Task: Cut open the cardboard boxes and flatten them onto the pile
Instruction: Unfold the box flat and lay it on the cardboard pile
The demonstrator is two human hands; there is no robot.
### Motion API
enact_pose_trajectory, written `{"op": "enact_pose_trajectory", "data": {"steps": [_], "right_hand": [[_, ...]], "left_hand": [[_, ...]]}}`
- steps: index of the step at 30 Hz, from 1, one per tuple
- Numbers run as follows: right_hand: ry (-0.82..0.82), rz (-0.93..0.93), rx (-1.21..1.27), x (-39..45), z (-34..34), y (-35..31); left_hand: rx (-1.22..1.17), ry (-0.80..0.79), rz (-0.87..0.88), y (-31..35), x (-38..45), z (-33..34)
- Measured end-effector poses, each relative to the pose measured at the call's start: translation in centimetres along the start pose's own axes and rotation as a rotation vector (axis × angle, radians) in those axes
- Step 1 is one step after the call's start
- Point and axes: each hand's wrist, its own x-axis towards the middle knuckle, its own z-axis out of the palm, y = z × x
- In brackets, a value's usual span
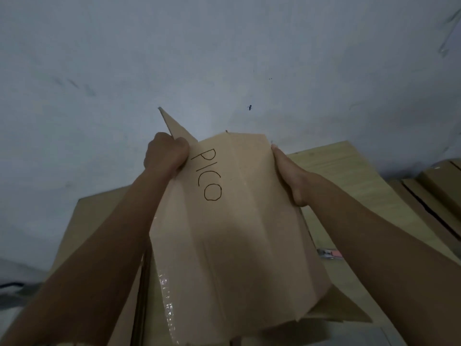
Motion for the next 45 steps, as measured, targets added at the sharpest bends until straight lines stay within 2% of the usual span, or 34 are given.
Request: {"op": "enact_pose_trajectory", "data": {"steps": [7,12,18,21,23,26,29,33,37,39,41,45], "right_hand": [[-0.310,-0.001,0.004,-4.8,-0.5,-0.3],[-0.440,-0.063,0.093,-6.7,-0.7,0.6],[-0.501,-0.133,0.177,-9.4,-1.5,0.8],[-0.454,-0.206,0.176,-11.7,-1.2,-0.3],[-0.402,-0.216,0.048,-13.5,-0.3,-0.9],[-0.340,-0.144,-0.251,-15.3,2.0,-0.6],[-0.255,-0.137,-0.417,-15.2,4.6,1.0],[-0.254,-0.048,-0.483,-14.4,6.9,3.3],[-0.287,0.029,-0.596,-13.9,8.9,3.8],[-0.282,-0.007,-0.426,-12.7,10.0,4.5],[-0.174,-0.071,-0.145,-11.5,11.0,5.5],[-0.066,-0.104,0.279,-10.6,12.6,7.1]], "left_hand": [[0.062,0.317,0.093,1.9,-7.2,-5.5],[0.008,0.414,0.188,1.6,-11.0,-6.8],[0.079,0.470,0.321,-0.2,-13.0,-7.6],[0.123,0.508,0.345,-1.5,-13.7,-7.6],[0.132,0.518,0.355,-2.5,-14.3,-7.1],[0.150,0.469,0.396,-3.9,-15.8,-6.2],[0.129,0.404,0.365,-4.9,-16.7,-5.4],[-0.024,0.276,0.099,-6.4,-16.5,-5.5],[-0.448,0.071,-0.130,-8.1,-16.3,-6.4],[-0.596,-0.002,-0.222,-8.6,-16.5,-6.5],[-0.659,-0.036,-0.243,-8.8,-17.0,-6.2],[-0.728,0.005,-0.230,-8.8,-17.1,-5.5]]}}
